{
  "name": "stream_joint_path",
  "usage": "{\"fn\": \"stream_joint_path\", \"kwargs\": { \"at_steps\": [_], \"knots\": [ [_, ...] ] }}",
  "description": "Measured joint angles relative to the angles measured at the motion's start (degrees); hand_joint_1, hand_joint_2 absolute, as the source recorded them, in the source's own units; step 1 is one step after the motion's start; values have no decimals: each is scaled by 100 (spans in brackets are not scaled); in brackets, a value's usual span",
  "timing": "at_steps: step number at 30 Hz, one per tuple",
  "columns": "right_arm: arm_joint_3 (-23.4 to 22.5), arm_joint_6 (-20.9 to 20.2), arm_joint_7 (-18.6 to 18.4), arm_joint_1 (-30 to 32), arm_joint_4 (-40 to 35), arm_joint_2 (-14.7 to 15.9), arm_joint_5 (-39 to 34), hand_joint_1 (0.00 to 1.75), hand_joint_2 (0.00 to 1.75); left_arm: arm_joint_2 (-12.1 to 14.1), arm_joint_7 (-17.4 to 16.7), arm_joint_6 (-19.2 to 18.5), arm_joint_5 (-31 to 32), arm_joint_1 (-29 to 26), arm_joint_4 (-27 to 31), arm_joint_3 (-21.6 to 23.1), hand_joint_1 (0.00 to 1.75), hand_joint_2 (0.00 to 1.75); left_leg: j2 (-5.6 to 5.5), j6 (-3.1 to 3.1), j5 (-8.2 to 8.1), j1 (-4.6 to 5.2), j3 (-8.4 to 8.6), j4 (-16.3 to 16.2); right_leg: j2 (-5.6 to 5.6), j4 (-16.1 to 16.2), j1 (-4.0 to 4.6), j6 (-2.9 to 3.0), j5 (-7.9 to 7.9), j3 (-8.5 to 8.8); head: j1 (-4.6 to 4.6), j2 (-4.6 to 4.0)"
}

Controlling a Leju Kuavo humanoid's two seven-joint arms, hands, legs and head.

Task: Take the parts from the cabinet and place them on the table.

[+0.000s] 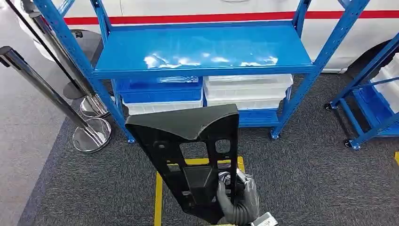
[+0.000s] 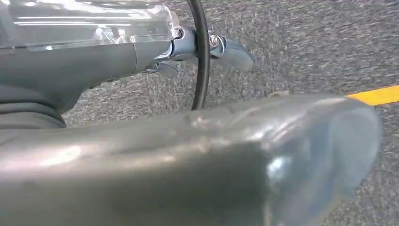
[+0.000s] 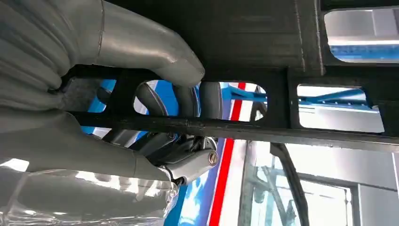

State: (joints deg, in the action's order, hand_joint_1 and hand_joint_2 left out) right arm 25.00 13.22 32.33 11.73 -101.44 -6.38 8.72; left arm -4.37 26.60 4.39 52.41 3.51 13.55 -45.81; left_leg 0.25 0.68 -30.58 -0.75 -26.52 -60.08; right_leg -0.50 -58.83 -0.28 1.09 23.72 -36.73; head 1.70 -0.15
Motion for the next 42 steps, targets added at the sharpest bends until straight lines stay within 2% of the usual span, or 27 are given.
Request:
{"fn": "stream_joint_path", "kwargs": {
  "at_steps": [1, 4, 5, 7, 9, 10, 12, 13, 14, 15, 16, 19, 20, 22, 24, 25, 26, 28, 29, 30, 31, 34, 35, 37, 39, 40, 42],
  "knots": [
    [-2, -13, -9, 1, 0, 0, 15, 175, 175, 4, 9, 0, 13, 7, 0, -9, 0, 0, -10, -24, -129, 32, 227, 415, -2, -24, 14, -41, -35, -25, -4, 0],
    [-4, -46, -20, 20, 0, 0, 50, 175, 175, 4, 24, 0, 42, -5, 0, -39, 0, 0, -1, -112, -14, 55, 81, 383, -14, 34, 10, -155, -223, -42, -4, 0],
    [-4, -48, -20, 30, 0, 2, 53, 175, 175, 2, 24, -2, 42, -4, -2, -52, 0, 0, 32, -164, 76, -1, 21, 411, 6, 2, -13, -187, -167, -88, -2, 0],
    [-7, -48, -31, 44, 0, 4, 53, 175, 175, 2, 26, -2, 48, -1, -2, -70, 0, 0, 47, -255, 219, 12, -160, 407, 29, -464, -22, -226, 560, -251, -4, 0],
    [-9, -50, -31, 48, 0, 9, 57, 175, 175, 2, 28, -2, 53, 0, -2, -85, 0, 0, 57, -278, 355, 28, -301, 395, 30, -1273, -30, -261, 1118, -405, -4, 0],
    [-11, -50, -33, 50, 0, 11, 57, 175, 175, 2, 28, -2, 55, 1, -2, -103, 0, 0, 61, -275, 417, 33, -402, 374, 30, -1585, -35, -269, 1149, -437, -4, 0],
    [-18, -115, -48, 62, 2, 15, -1, 175, 175, 4, 57, -20, 50, -3, -2, -118, 0, 0, 60, -255, 498, 36, -598, 326, 29, -1597, -44, -270, 740, -232, -4, 0],
    [-24, -231, -55, 86, 2, 20, -124, 175, 175, 2, 79, -33, 48, 0, -2, -124, 0, 0, 135, -251, 527, 36, -684, 297, 11, -1263, -44, -261, 495, 55, -4, 0],
    [-39, -315, -53, 100, 2, 20, -228, 175, 175, 2, 87, -33, 48, -7, -2, -131, 0, 0, 138, -236, 550, 39, -732, 271, -53, -884, -40, -242, 400, 347, -4, 0],
    [-79, -422, -29, 122, 2, 22, -358, 175, 175, 2, 87, -33, 48, -20, -2, -151, 0, 0, 157, -206, 571, 52, -757, 234, -290, -294, -15, -199, 547, 791, -4, 0],
    [-105, -463, 2, 138, 2, 22, -419, 175, 175, -4, 88, -33, 40, -41, -2, -166, 0, 0, 192, -181, 581, 69, -777, 190, -345, 157, 44, -164, 733, 1047, -2, 0],
    [-243, -477, 107, 394, -24, 22, -437, 175, 175, -4, 85, -15, 33, -40, -2, -258, 0, 0, 364, -64, 674, 50, -771, 220, -211, 231, 64, -24, 722, 980, -4, 0],
    [-300, -477, 127, 492, -48, 20, -417, 175, 175, -4, 85, -15, 33, -37, -2, -278, 0, 0, 371, -32, 656, 66, -793, 199, -172, 291, 11, 32, 650, 974, -4, 0],
    [-354, -479, 144, 571, -50, 20, -404, 175, 175, -9, 85, -15, 35, -49, -2, -304, 0, 0, 117, 28, 229, 27, -937, -198, -75, 295, 2, 119, 562, 891, -2, 0],
    [-431, -464, 153, 679, -72, -2, -380, 175, 175, -4, 79, -11, 9, -56, -2, -348, 0, 0, 31, 65, -311, 15, -1259, -1148, 38, 285, 12, 128, 499, 808, -2, 0],
    [-500, -457, 155, 769, -100, -22, -333, 175, 175, -4, 72, -4, -17, -55, -2, -389, 0, 0, 26, 78, -407, 15, -1346, -1465, 86, 269, 14, 120, 479, 774, -4, 0],
    [-585, -457, 166, 880, -140, -57, -276, 175, 175, -7, 66, 0, -28, -58, -2, -420, 0, 0, 25, 80, -359, 14, -1315, -1519, 142, 246, 13, 112, 468, 743, -2, 0],
    [-747, -505, 227, 1105, -240, -118, -232, 175, 175, -7, 66, 2, -30, -62, -2, -465, 0, 0, -1, 55, 18, 9, -906, -898, 252, 182, 8, 105, 466, 696, -2, 0],
    [-841, -570, 264, 1197, -306, -157, -210, 175, 175, -5, 66, 7, -26, -63, -2, -496, 0, 0, -79, 29, 238, 5, -600, -363, 316, 150, 7, 97, 471, 678, -2, 0],
    [-914, -632, 291, 1270, -363, -195, -197, 175, 175, -4, 66, 15, -26, -69, -2, -529, 0, 0, -304, -16, 266, 0, -382, 72, 367, 125, -4, 84, 477, 652, -4, 0],
    [-983, -671, 302, 1304, -406, -234, -186, 175, 175, -4, 66, 17, -26, -86, -2, -562, 0, 0, -421, -30, 233, -10, -262, 165, 433, 94, 20, 39, 465, 605, -4, 0],
    [-1163, -778, 361, 1441, -512, -339, -166, 175, 175, -7, 59, 28, -24, -81, -2, -601, 0, 0, -272, -60, 224, 20, -303, 238, 625, 105, -19, -91, 383, 523, -2, 0],
    [-1226, -826, 369, 1482, -551, -369, -164, 175, 175, -21, 59, 28, -24, -74, -2, -610, 0, 0, -220, -116, 262, -34, -296, 311, 655, 104, 26, -125, 380, 508, -2, 0],
    [-1401, -951, 400, 1572, -641, -442, -140, 175, 175, -35, 70, 31, -24, -60, -2, -665, 0, 0, -70, -209, 314, -47, -282, 377, 259, -283, 12, -178, 686, 335, -4, 0],
    [-1515, -997, 402, 1580, -662, -494, -129, 175, 175, -35, 68, 31, -26, -89, -2, -702, 0, 0, 93, -221, 314, -27, -308, 363, 132, -1187, -19, -231, 1119, -101, -4, 0],
    [-1559, -1006, 404, 1605, -664, -514, -129, 175, 175, -35, 68, 33, -26, -93, -2, -710, 0, 0, 169, -221, 312, -23, -319, 353, 111, -1516, -30, -250, 1214, -262, -6, 0],
    [-1648, -1008, 402, 1653, -664, -536, -105, 175, 175, -35, 68, 33, -26, -82, -2, -730, 0, 0, 297, -214, 305, -17, -323, 341, 83, -1467, -49, -266, 1016, -238, -4, 0]
  ]
}}
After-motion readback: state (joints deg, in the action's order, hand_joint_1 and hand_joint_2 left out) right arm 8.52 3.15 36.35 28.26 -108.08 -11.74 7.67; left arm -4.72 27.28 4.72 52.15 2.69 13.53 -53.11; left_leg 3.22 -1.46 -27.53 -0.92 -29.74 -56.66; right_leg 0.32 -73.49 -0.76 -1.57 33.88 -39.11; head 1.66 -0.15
